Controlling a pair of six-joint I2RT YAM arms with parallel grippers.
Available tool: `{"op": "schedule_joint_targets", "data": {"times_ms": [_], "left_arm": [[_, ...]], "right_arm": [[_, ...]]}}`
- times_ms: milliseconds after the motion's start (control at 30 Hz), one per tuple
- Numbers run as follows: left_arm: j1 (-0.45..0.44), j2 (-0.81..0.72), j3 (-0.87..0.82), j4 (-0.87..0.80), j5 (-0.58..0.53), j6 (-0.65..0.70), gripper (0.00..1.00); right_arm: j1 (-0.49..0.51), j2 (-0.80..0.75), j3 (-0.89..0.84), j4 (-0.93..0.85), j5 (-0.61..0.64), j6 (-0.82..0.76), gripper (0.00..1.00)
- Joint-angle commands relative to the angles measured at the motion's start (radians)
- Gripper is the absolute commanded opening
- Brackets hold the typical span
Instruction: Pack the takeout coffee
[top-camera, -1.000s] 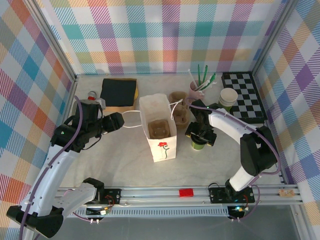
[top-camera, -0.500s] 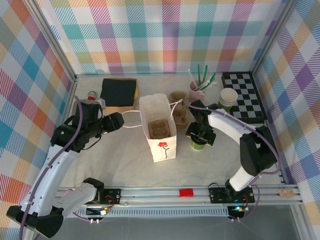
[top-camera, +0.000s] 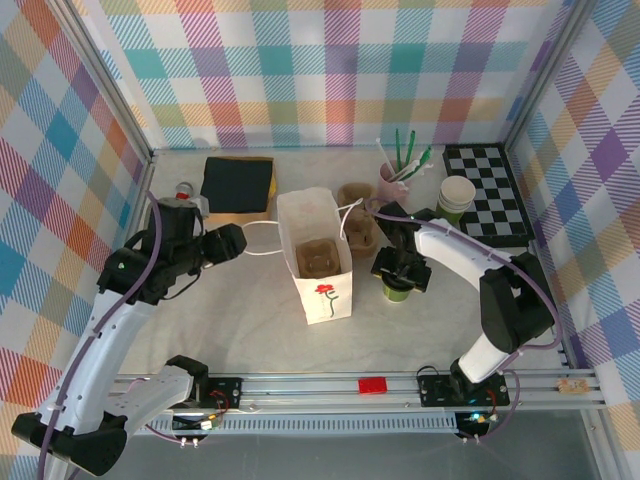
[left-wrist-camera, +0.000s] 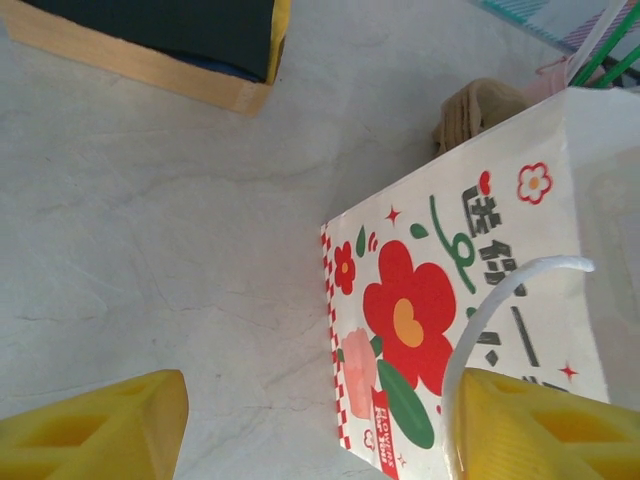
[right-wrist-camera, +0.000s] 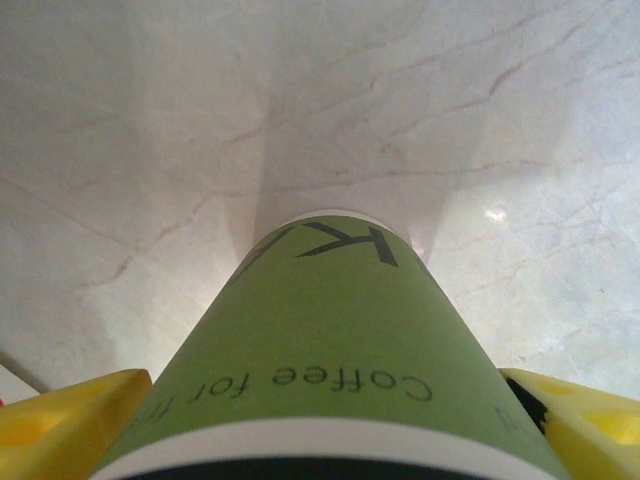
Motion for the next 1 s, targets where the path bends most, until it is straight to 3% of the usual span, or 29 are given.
{"op": "schedule_joint_targets", "data": {"times_ms": [0,400,733,967], "left_arm": [[-0.004,0.006,0.073,-0.047,-0.031,0.042,0.70],[-0.004,0.215,0.353,-0.093,-0.082,0.184,0.70],[-0.005,0.551,0.706,-0.138,0.080,0.314,0.73],[-0.004,0.701,0.804,-0.210,0.074,0.374,0.74]], "right_arm": [[0.012,-0.066,0.033,-0.100,0.012,-0.071,0.65],[0.029,-0.233,0.313,-0.386,-0.071,-0.368,0.59],[0.086,-0.276,0.512,-0.553,-0.108,-0.463,0.56],[0.158,-0.307,0.599,-0.617,-0.191,-0.551,0.55]]}}
